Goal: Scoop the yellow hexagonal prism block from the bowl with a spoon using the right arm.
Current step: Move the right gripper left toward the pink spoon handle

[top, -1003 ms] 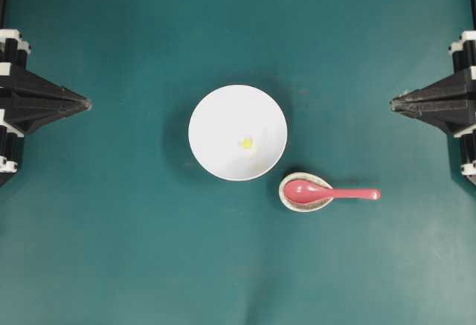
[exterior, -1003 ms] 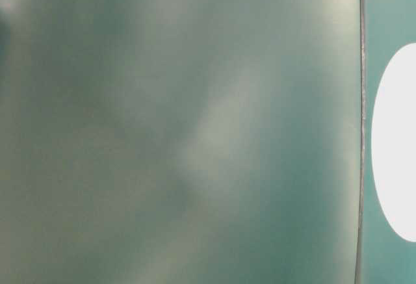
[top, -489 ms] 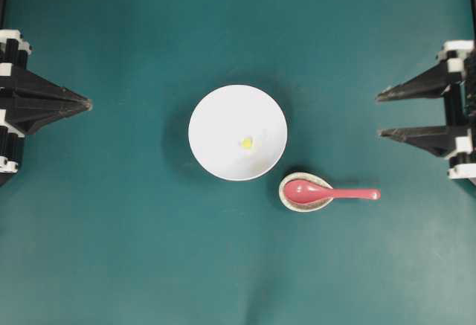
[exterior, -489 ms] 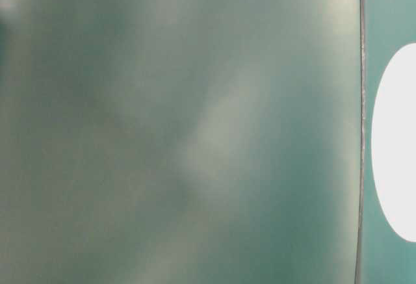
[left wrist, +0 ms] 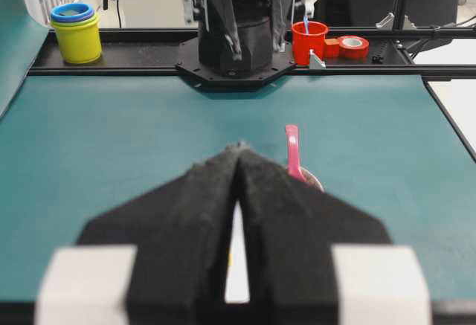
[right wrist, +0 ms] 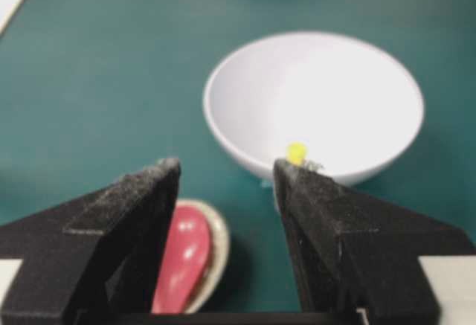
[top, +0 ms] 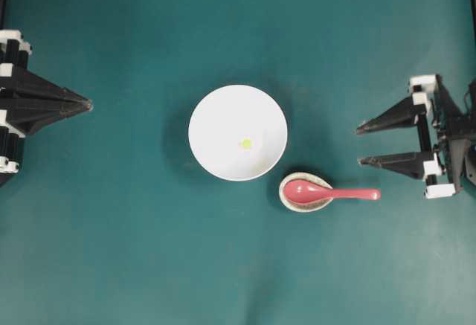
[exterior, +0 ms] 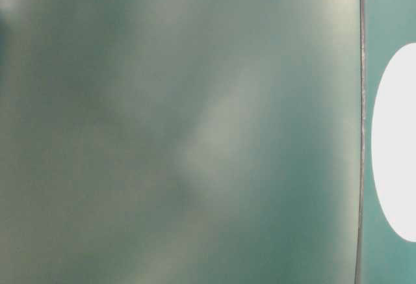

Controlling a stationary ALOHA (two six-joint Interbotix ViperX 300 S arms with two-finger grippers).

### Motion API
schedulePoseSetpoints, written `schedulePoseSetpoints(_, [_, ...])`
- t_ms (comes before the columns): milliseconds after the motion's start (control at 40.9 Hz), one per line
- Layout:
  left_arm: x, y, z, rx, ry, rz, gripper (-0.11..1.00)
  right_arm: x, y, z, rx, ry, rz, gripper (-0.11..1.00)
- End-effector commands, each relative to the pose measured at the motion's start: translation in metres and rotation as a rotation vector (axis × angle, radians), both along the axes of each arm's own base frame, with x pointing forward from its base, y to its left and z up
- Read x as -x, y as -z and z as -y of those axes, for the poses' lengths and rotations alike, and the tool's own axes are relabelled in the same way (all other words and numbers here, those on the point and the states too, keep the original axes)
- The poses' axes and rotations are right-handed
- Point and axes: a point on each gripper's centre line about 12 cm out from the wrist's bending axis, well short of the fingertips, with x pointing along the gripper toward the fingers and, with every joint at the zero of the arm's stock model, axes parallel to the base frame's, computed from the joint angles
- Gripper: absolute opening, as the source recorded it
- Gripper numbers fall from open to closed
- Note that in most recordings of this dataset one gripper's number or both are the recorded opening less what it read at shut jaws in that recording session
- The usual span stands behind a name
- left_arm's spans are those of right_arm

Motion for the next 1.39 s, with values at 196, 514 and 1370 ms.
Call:
schedulePoseSetpoints(196, [-0.004,-0.006,0.001,-0.003,0.004,0.009,-0.01,0.001,0.023,-0.008,-0.051,-0.024,0.019,0.57])
schedulePoseSetpoints(514, [-0.005,-0.004,0.001,-0.003,0.004,0.0,-0.01,0.006,0.051,-0.014,-0.094,-0.009,0.021,0.57])
schedulePoseSetpoints(1370, [-0.005,-0.001,0.001,-0.006,0.004,-0.025,-0.01,-0.001,0.106,-0.048,-0.045,0.031,-0.014,0.57])
